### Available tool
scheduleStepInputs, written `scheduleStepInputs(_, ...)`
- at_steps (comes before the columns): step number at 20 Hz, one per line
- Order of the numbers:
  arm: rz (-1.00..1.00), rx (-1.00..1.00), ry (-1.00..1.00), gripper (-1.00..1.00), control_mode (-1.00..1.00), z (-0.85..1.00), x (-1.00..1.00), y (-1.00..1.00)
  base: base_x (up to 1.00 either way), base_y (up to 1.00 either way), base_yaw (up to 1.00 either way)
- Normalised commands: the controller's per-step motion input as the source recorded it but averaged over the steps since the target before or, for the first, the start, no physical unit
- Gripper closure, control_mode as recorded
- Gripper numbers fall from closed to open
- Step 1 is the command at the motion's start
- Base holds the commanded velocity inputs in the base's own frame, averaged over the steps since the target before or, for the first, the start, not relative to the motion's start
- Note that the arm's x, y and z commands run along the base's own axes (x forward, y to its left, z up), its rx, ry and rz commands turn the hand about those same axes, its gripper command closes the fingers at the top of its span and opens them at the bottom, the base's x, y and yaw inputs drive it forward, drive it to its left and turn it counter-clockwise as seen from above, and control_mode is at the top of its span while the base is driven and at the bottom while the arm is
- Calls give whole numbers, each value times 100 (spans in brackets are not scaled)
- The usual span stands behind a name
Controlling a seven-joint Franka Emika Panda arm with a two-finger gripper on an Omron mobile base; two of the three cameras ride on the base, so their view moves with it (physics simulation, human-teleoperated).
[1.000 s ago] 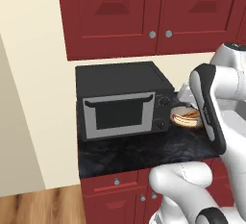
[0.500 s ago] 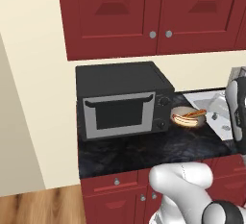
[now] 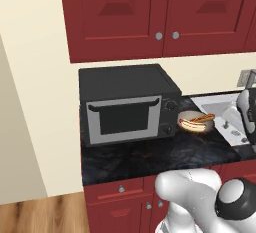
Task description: Dump the hot dogs from the bowl so the bowl can be washed. Place the bowl in the sink after clearing the leftovers.
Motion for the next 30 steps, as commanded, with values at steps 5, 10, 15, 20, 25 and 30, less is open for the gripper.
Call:
scheduleStepInputs(5,-6,0,0,-100,-100,-15,71,-24,0,0,0)
scheduleStepInputs(10,-7,0,2,-100,-100,-31,61,-16,0,0,0)
scheduleStepInputs(15,-8,0,2,-100,-100,-47,51,-3,0,0,0)
scheduleStepInputs(20,-6,0,0,-100,-100,-30,44,0,0,0,0)
scheduleStepInputs(25,-5,0,0,-100,-100,-39,27,-1,0,0,0)
scheduleStepInputs(30,-4,0,0,-100,-100,-20,20,-5,0,0,0)
